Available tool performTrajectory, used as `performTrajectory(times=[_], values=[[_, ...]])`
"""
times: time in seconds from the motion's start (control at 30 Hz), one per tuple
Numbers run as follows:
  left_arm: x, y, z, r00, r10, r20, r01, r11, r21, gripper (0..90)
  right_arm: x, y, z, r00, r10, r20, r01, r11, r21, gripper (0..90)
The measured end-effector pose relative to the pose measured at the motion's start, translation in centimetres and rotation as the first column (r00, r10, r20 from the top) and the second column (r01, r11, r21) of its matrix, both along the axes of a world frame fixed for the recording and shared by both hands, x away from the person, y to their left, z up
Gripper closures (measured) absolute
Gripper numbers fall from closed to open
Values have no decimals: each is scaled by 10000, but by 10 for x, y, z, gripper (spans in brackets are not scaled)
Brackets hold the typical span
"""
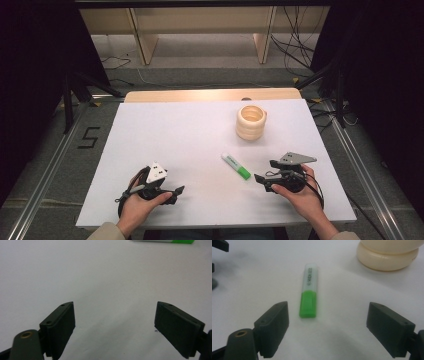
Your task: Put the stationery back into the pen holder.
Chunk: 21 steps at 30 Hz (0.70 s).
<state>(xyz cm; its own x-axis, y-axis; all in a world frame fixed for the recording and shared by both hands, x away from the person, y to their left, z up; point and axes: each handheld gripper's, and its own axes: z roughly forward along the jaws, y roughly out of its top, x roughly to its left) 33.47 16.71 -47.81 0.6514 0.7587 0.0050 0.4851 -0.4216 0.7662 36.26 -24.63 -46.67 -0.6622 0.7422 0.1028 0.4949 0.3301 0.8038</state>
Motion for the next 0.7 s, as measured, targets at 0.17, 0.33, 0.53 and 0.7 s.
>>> performTrajectory(times=[0.17,0.33,0.53,0.7], values=[[-1,-2,1,10000,-20,70,21,10000,-62,198,4,6,0,10000,-14,57,15,9999,-151,242],[-3,-3,2,9999,94,143,-93,9999,-88,225,3,7,0,9999,78,99,-76,9997,-216,277],[-2,-5,2,9999,57,152,-55,10000,-80,235,4,8,1,9997,74,230,-67,9995,-325,331],[-1,-6,1,9999,18,159,-17,10000,-59,240,8,17,3,9996,135,245,-126,9993,-362,348]])
